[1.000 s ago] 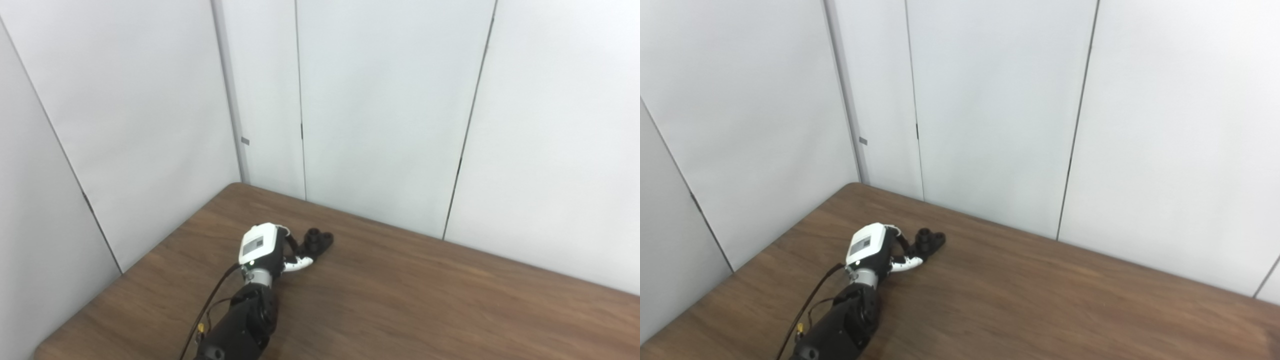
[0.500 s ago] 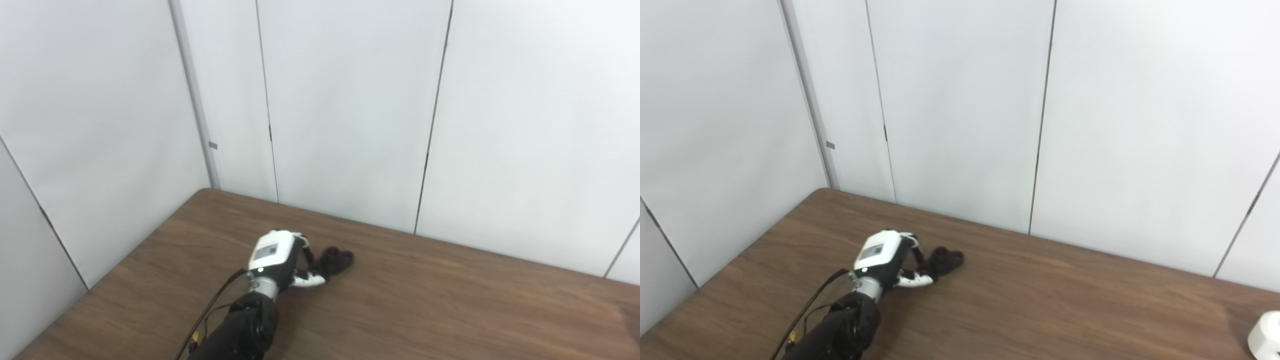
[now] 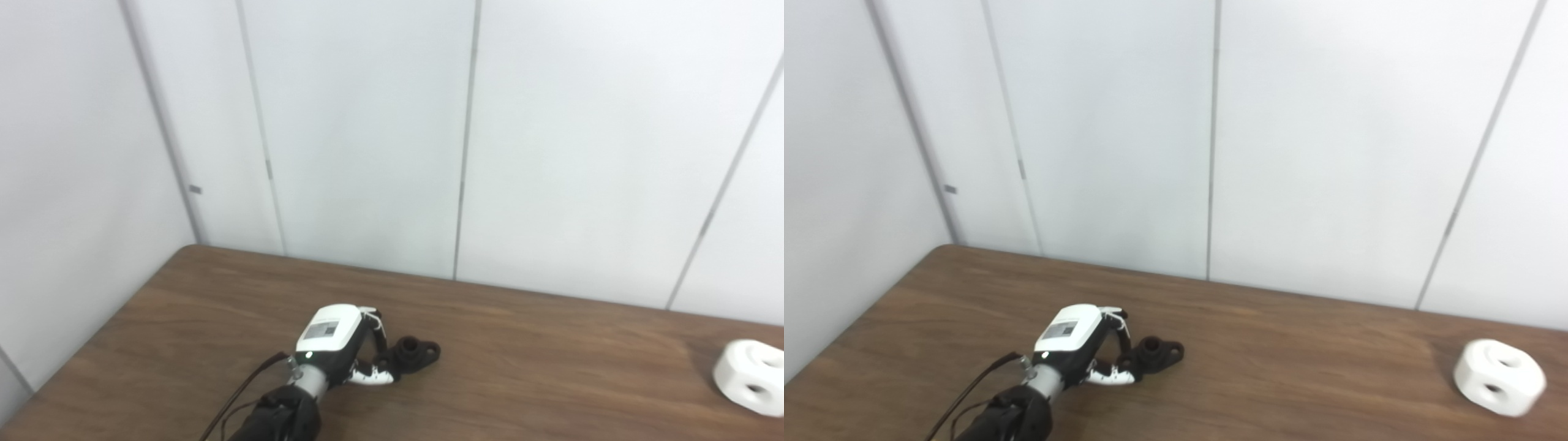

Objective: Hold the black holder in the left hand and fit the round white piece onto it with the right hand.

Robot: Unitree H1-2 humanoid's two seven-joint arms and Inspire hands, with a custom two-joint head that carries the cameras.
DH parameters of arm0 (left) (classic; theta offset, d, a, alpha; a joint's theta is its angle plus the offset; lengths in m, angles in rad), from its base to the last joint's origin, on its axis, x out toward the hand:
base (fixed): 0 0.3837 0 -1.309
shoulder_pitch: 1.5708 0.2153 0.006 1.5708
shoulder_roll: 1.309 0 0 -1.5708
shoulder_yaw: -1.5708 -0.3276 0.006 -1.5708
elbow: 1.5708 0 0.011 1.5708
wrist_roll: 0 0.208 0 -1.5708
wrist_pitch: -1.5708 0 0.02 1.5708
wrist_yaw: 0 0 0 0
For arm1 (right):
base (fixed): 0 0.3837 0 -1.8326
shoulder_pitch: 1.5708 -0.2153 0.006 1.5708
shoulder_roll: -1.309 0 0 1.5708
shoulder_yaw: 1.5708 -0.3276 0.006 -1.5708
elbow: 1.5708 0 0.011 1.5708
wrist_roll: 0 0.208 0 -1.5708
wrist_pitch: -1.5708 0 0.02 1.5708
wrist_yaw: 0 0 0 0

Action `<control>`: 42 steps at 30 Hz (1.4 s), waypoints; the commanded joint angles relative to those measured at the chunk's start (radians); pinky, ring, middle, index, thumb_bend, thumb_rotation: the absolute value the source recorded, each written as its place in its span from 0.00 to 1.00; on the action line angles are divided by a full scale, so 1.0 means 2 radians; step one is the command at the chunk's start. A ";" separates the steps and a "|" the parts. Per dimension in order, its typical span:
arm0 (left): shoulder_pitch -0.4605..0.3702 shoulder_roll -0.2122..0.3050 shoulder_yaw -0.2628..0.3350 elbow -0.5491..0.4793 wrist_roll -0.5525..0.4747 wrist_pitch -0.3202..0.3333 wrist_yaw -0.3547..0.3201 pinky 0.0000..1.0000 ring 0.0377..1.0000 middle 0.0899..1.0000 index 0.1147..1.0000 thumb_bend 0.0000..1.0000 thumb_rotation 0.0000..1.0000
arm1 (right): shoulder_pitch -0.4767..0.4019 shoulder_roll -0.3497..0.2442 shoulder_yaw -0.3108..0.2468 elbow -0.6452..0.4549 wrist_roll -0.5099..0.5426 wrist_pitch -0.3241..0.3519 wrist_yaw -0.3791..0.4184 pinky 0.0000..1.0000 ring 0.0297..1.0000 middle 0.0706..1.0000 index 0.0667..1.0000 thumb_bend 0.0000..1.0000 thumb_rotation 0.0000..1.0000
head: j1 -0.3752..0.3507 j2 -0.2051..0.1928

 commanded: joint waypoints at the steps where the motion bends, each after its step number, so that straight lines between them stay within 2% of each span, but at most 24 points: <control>1: -0.007 -0.001 -0.002 -0.016 0.005 -0.019 -0.007 0.91 0.87 0.83 0.41 0.52 0.05 | -0.005 0.025 0.010 -0.025 -0.008 -0.010 -0.008 0.74 0.84 0.91 0.94 0.22 0.19 | -0.010 0.002; 3: -0.006 -0.007 -0.005 -0.025 0.004 -0.021 -0.018 0.94 0.88 0.84 0.42 0.52 0.04 | -0.005 0.026 0.016 -0.028 -0.016 -0.012 -0.011 0.73 0.84 0.91 0.95 0.20 0.05 | -0.021 0.003; 5: -0.003 -0.012 -0.008 -0.029 0.001 -0.036 -0.018 0.98 0.88 0.85 0.41 0.52 0.04 | -0.004 0.027 0.022 -0.032 0.004 -0.010 -0.007 0.76 0.85 0.93 0.97 0.18 0.01 | -0.037 0.006; 6: -0.001 -0.014 -0.010 -0.028 0.000 -0.049 -0.013 0.98 0.88 0.84 0.41 0.52 0.05 | -0.004 0.028 0.024 -0.036 0.017 -0.007 -0.004 0.87 0.91 0.97 0.99 0.15 0.00 | -0.047 0.007; 7: 0.001 -0.014 -0.011 -0.027 -0.001 -0.061 -0.010 0.97 0.87 0.84 0.41 0.52 0.05 | -0.004 0.029 0.027 -0.040 0.024 -0.004 -0.004 0.91 0.93 0.98 0.99 0.15 0.00 | -0.063 0.009; 8: 0.004 -0.016 -0.011 -0.026 -0.002 -0.072 -0.007 0.96 0.87 0.84 0.41 0.52 0.05 | -0.003 0.029 0.030 -0.043 0.026 -0.001 -0.004 0.92 0.94 0.99 1.00 0.15 0.00 | -0.063 0.009; 10: 0.009 -0.020 -0.012 -0.027 -0.002 -0.088 -0.004 0.97 0.86 0.83 0.41 0.52 0.05 | -0.002 0.029 0.034 -0.046 0.020 0.003 -0.009 0.89 0.91 0.96 1.00 0.18 0.00 | -0.089 0.011; 11: 0.013 -0.022 -0.011 -0.029 -0.003 -0.093 -0.006 0.97 0.86 0.83 0.41 0.52 0.05 | -0.001 0.028 0.035 -0.045 0.015 0.002 -0.011 0.88 0.91 0.96 1.00 0.19 0.00 | -0.089 0.011; 12: 0.016 -0.024 -0.010 -0.032 -0.004 -0.098 -0.009 0.98 0.86 0.83 0.41 0.52 0.05 | 0.000 0.028 0.036 -0.043 0.011 -0.001 -0.013 0.84 0.89 0.94 1.00 0.21 0.00 | -0.103 0.012; 16: 0.027 -0.031 -0.005 -0.032 -0.015 -0.115 -0.013 0.91 0.86 0.82 0.41 0.52 0.05 | 0.006 0.020 0.039 -0.031 0.002 -0.016 -0.012 0.72 0.81 0.88 0.94 0.27 0.00 | -0.132 0.017; 18: 0.032 -0.034 -0.002 -0.029 -0.022 -0.119 -0.016 0.93 0.86 0.83 0.41 0.52 0.04 | 0.009 0.017 0.040 -0.029 -0.005 -0.013 -0.012 0.67 0.79 0.86 0.92 0.31 0.07 | -0.137 0.019; 21: 0.035 -0.036 -0.002 -0.029 -0.024 -0.124 -0.023 0.95 0.87 0.83 0.41 0.52 0.04 | 0.012 0.014 0.040 -0.026 -0.015 -0.017 -0.012 0.62 0.75 0.83 0.88 0.40 0.26 | -0.144 0.020; 28: 0.034 -0.036 -0.007 -0.022 -0.027 -0.132 -0.046 0.99 0.88 0.84 0.41 0.52 0.04 | 0.013 0.019 0.039 -0.016 -0.029 -0.028 -0.019 0.58 0.71 0.80 0.84 0.50 0.42 | -0.157 0.026; 32: 0.033 -0.033 -0.012 -0.010 -0.024 -0.142 -0.045 0.97 0.88 0.83 0.41 0.52 0.04 | 0.013 0.023 0.043 -0.016 -0.035 -0.027 -0.021 0.58 0.72 0.80 0.84 0.52 0.47 | -0.165 0.024; 36: 0.033 -0.031 -0.010 0.008 -0.027 -0.160 -0.035 0.96 0.88 0.83 0.41 0.52 0.04 | 0.012 0.026 0.050 -0.012 -0.041 -0.036 -0.026 0.57 0.71 0.79 0.83 0.52 0.47 | -0.195 0.012; 39: 0.034 -0.028 -0.006 0.016 -0.030 -0.174 -0.031 0.94 0.87 0.82 0.41 0.52 0.04 | 0.009 0.025 0.057 -0.019 -0.046 -0.041 -0.029 0.56 0.72 0.79 0.83 0.56 0.52 | -0.215 0.002; 41: 0.033 -0.023 -0.004 0.018 -0.032 -0.177 -0.037 0.98 0.87 0.83 0.42 0.52 0.04 | 0.004 0.026 0.059 -0.028 -0.050 -0.047 -0.034 0.54 0.69 0.76 0.81 0.57 0.49 | -0.231 -0.005; 42: 0.032 -0.020 -0.002 0.017 -0.035 -0.177 -0.044 0.98 0.87 0.83 0.42 0.52 0.04 | -0.005 0.022 0.049 -0.038 -0.047 -0.052 -0.040 0.54 0.68 0.76 0.81 0.57 0.48 | -0.245 -0.011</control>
